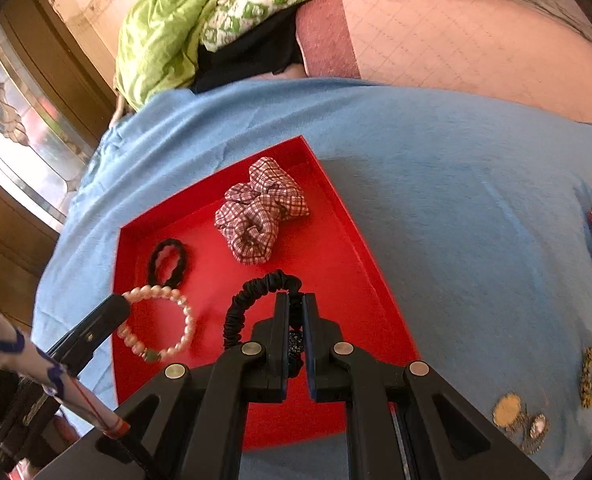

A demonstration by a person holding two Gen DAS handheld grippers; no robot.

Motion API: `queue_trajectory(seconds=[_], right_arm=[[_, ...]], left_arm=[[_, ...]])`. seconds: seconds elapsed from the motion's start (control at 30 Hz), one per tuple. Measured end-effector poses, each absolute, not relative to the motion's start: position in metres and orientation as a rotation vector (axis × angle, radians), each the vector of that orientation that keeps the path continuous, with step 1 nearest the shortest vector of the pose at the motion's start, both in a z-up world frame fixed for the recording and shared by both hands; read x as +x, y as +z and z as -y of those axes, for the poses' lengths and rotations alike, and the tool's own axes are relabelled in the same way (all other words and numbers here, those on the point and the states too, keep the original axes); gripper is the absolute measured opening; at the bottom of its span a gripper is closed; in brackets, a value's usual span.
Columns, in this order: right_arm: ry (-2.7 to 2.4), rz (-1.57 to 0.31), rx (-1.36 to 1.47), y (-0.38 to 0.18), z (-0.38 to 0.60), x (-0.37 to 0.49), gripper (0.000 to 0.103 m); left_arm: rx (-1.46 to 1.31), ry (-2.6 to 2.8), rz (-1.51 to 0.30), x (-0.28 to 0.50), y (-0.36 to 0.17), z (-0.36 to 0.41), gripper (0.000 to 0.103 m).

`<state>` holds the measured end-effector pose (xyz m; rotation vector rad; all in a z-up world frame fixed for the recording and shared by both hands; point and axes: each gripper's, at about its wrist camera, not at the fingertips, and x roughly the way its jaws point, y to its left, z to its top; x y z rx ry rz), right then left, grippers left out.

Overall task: Organize jewelry
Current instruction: 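Lower the pearl bracelet and black hair tie into the red tray and open both tools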

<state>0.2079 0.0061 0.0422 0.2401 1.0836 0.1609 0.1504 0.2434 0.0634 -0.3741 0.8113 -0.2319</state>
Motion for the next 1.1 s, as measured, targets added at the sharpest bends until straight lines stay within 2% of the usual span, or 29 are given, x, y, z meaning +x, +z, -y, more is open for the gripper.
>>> queue_trajectory(seconds=[0.7, 0.83, 1.1], right_arm=[[0.118, -1.158, 0.202, 0.016, -0.018, 0.24, 0.009], [0.134, -1.15, 0.199, 0.023, -0.016, 0.235, 0.013], [0.183, -1.054, 0.243, 0.067, 0.027, 0.182, 0.013]], left_arm=[[-0.373, -0.203, -0.845, 0.156, 0.06, -0.243, 0.01], [-0.384, -0.208, -0.837, 0.156, 0.063, -0.241, 0.01], [-0.354, -0.298, -0.807, 0.152, 0.076, -0.211, 0.01]])
